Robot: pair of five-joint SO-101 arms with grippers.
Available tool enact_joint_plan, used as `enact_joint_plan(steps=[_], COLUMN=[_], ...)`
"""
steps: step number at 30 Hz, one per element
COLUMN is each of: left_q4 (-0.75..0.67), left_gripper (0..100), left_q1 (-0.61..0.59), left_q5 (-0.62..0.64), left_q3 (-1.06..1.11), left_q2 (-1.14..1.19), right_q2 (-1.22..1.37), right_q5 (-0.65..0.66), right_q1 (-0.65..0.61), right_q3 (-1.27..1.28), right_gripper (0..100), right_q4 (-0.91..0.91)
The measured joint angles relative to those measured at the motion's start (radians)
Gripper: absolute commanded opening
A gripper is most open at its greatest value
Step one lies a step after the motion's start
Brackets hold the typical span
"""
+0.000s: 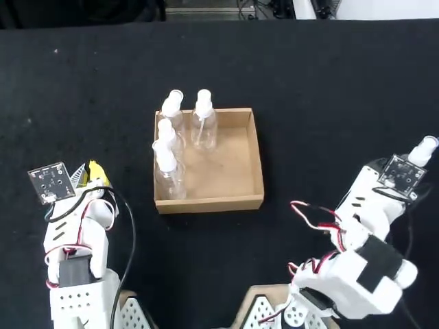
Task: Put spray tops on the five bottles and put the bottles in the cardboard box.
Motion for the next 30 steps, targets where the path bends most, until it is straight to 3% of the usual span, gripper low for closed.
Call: enact_joint_plan(steps=[9,16,23,30], left_q4=[0.000,0.000,0.000,0.000], left_gripper=[3,3,3,3], left_q1=[0.000,0.000,0.000,0.000], left_q5=[0.000,0.000,0.000,0.000], left_q3=[0.000,0.000,0.000,0.000], left_q2=[0.000,0.000,0.000,0.000], right_q2=[0.012,0.044,0.066,0.068], right_q5=[0.000,0.000,0.000,0.000], right_q1=[0.000,0.000,0.000,0.031], right_q3=[0.000,0.000,0.000,0.000], right_gripper=[33.2,32.8,6.9,1.2], right_q4=[-0.160,-0.173,-0.184,-0.342])
